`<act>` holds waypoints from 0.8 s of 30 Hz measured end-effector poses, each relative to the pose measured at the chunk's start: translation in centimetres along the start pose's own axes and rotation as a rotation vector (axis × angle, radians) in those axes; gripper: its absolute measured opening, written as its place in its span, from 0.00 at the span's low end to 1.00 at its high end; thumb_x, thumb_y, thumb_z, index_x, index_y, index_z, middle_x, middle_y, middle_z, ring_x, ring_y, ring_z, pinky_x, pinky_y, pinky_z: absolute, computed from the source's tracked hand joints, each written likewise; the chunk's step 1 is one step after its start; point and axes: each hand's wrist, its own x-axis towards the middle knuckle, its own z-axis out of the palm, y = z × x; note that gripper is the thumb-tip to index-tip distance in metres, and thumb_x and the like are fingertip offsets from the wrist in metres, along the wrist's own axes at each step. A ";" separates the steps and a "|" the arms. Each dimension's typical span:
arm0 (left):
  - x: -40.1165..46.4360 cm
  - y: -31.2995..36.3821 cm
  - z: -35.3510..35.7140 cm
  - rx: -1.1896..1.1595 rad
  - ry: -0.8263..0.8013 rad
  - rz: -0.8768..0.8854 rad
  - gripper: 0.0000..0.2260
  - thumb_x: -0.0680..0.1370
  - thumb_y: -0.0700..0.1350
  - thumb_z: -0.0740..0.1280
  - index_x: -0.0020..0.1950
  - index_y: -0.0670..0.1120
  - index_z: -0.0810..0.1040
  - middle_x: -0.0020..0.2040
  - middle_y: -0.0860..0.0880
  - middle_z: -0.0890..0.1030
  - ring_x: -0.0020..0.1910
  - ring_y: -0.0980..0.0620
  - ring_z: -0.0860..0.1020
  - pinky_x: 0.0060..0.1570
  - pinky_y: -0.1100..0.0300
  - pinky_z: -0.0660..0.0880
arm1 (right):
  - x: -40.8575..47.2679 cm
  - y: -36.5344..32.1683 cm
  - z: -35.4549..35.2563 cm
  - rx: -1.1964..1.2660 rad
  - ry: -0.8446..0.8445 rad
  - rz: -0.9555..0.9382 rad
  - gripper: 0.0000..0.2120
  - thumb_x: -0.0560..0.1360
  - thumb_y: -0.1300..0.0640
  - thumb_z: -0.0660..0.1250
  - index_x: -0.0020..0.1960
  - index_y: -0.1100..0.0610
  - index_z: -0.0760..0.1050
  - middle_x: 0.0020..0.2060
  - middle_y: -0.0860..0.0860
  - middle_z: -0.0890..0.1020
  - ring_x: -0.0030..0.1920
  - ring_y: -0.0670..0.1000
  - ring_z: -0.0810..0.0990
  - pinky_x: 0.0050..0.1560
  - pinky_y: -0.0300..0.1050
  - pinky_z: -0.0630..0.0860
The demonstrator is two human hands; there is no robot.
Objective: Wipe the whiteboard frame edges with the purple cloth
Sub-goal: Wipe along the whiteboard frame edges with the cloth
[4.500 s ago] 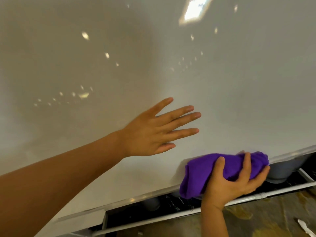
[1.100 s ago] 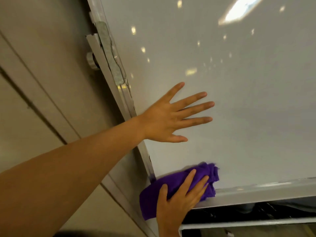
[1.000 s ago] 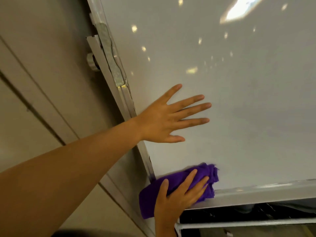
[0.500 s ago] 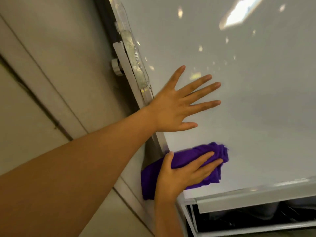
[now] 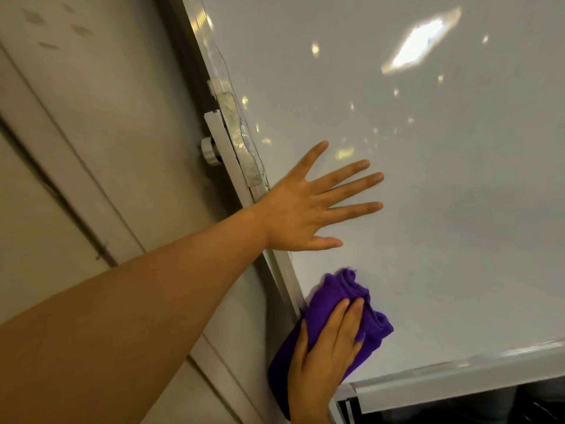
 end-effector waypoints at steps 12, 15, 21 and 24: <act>0.2 -4.9 1.1 0.052 -0.024 -0.163 0.30 0.77 0.66 0.41 0.77 0.55 0.41 0.78 0.46 0.47 0.77 0.44 0.46 0.69 0.35 0.42 | 5.4 -5.7 0.5 0.245 0.054 -0.070 0.31 0.68 0.61 0.64 0.69 0.64 0.59 0.64 0.64 0.73 0.62 0.65 0.72 0.61 0.58 0.62; 0.0 -6.3 1.2 0.034 -0.031 -0.152 0.30 0.78 0.65 0.41 0.76 0.56 0.41 0.78 0.46 0.47 0.77 0.45 0.46 0.70 0.36 0.41 | 5.9 -5.5 0.4 0.178 0.011 -0.116 0.28 0.71 0.56 0.61 0.68 0.63 0.59 0.63 0.64 0.74 0.61 0.66 0.74 0.59 0.58 0.63; -0.1 -6.4 1.3 0.000 -0.010 -0.150 0.26 0.80 0.59 0.44 0.77 0.55 0.45 0.78 0.47 0.48 0.77 0.46 0.46 0.71 0.37 0.42 | 5.0 -3.2 1.3 -0.074 -0.012 -0.242 0.30 0.78 0.41 0.39 0.74 0.55 0.52 0.68 0.65 0.66 0.67 0.65 0.60 0.68 0.65 0.52; 0.0 -6.8 1.4 -0.022 -0.010 -0.149 0.25 0.81 0.57 0.45 0.77 0.54 0.44 0.78 0.48 0.45 0.77 0.47 0.44 0.72 0.39 0.41 | 5.3 -3.9 1.8 -0.043 0.018 -0.332 0.28 0.79 0.44 0.36 0.75 0.54 0.41 0.75 0.58 0.46 0.74 0.60 0.46 0.71 0.57 0.41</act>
